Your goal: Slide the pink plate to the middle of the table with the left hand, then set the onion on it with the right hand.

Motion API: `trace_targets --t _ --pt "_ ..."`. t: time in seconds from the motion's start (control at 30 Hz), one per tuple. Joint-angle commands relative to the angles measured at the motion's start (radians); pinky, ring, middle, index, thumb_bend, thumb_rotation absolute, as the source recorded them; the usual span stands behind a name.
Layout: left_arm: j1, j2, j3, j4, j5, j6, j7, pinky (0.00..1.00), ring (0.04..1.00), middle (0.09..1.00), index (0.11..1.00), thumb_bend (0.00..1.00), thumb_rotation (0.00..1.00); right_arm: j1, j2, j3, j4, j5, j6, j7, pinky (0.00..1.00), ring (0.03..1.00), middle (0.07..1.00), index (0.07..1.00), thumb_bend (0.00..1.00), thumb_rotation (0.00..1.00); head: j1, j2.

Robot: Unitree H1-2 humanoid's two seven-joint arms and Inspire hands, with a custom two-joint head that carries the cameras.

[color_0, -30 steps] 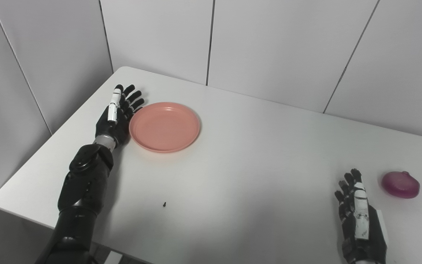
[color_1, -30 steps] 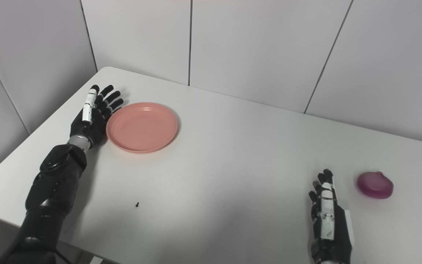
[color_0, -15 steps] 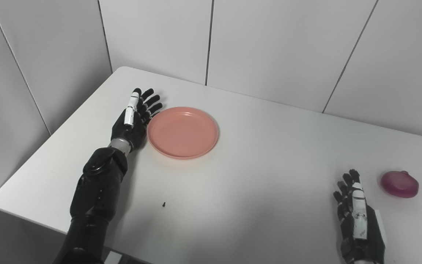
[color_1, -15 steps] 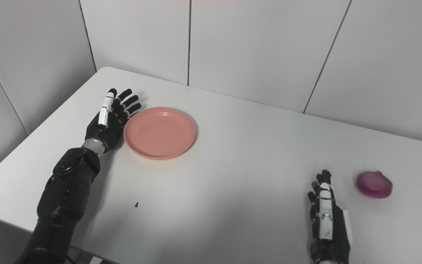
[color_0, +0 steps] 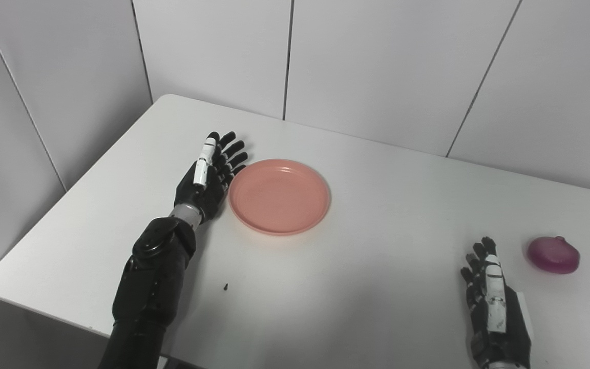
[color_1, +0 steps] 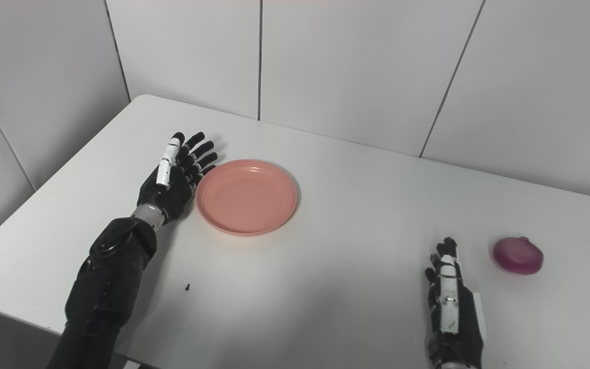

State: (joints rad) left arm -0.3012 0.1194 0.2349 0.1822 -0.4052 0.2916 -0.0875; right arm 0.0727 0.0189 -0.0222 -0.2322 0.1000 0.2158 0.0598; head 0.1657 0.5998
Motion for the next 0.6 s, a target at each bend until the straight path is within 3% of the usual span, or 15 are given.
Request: trace_targets --t 0.0,0.57 --pt "-0.032 -0.002 -0.007 -0.049 0.002 0.007 0.005 0.91 0.909 0.916 0.903 0.35 1.00 0.005 0.004 0.009 -0.011 -0.002 -0.047 0.000 1.00 1.000 1.000 1.000 0.14 1.00 -0.002 -0.001" --pt "0.020 -0.048 -0.066 -0.037 -0.001 -0.017 -0.055 0.91 0.910 0.913 0.899 0.39 1.00 0.005 0.018 0.025 0.014 -0.014 -0.082 -0.021 1.00 1.000 1.000 1.000 0.15 1.00 -0.056 0.004"
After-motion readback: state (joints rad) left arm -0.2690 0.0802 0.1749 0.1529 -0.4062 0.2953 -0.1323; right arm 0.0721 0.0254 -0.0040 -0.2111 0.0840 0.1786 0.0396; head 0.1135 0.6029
